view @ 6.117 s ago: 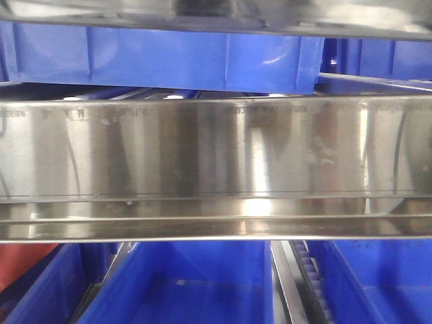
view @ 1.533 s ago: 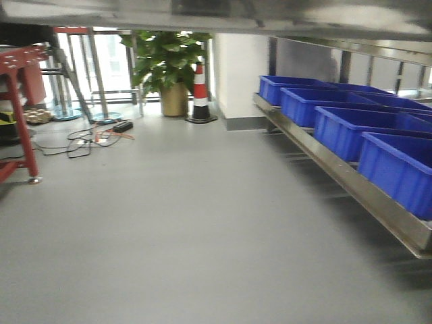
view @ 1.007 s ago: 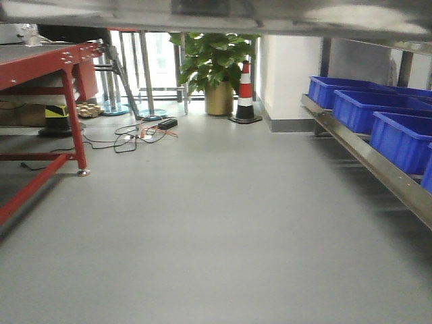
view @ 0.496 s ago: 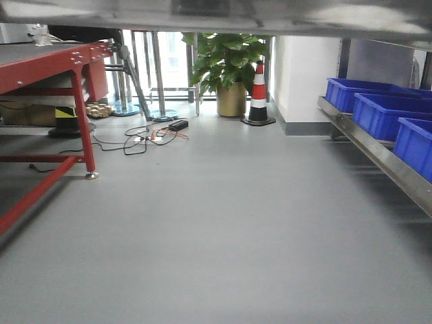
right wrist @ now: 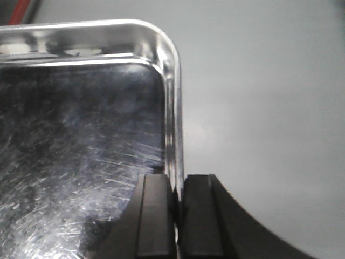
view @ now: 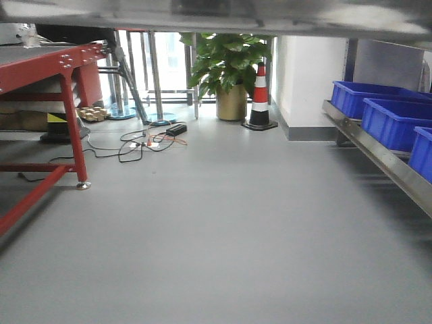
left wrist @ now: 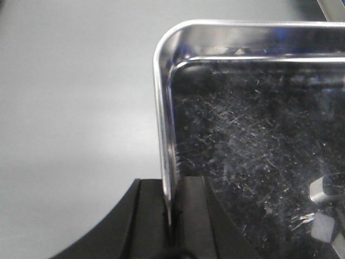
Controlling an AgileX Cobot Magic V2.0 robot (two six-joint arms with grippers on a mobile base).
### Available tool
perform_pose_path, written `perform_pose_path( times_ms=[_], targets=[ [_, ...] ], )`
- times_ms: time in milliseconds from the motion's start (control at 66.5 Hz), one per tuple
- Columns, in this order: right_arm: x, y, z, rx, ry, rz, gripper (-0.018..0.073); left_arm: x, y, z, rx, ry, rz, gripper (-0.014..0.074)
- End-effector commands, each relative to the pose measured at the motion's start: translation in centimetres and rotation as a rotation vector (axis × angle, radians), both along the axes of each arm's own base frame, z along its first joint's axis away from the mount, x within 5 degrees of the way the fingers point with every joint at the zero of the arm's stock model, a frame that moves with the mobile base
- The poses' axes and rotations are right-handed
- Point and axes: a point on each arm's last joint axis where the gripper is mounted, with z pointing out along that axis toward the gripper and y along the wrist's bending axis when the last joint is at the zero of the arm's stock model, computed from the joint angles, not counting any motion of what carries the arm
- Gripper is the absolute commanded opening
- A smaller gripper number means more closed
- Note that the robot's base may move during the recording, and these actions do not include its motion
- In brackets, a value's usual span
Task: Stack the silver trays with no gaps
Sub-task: 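Drive the base away from the shelf carrying the tray, then drive past the potted plant and turn toward the other shelf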
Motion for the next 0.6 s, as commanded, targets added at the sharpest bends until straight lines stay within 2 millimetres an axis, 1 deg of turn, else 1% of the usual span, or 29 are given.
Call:
perform_pose_path(
  times_ms=[0,586],
  targets=[
    [0.23,-0.14,0.41,-0.019,-0.047,0.01,-0.0015,-0.08,0.16,0.39,-0.004,-0.024,-0.008,-0.0009],
    [0.23,-0.14,0.41,-0.019,-0.047,0.01,-0.0015,-0.08,0.16,0.39,-0.004,-0.024,-0.008,-0.0009]
  ],
)
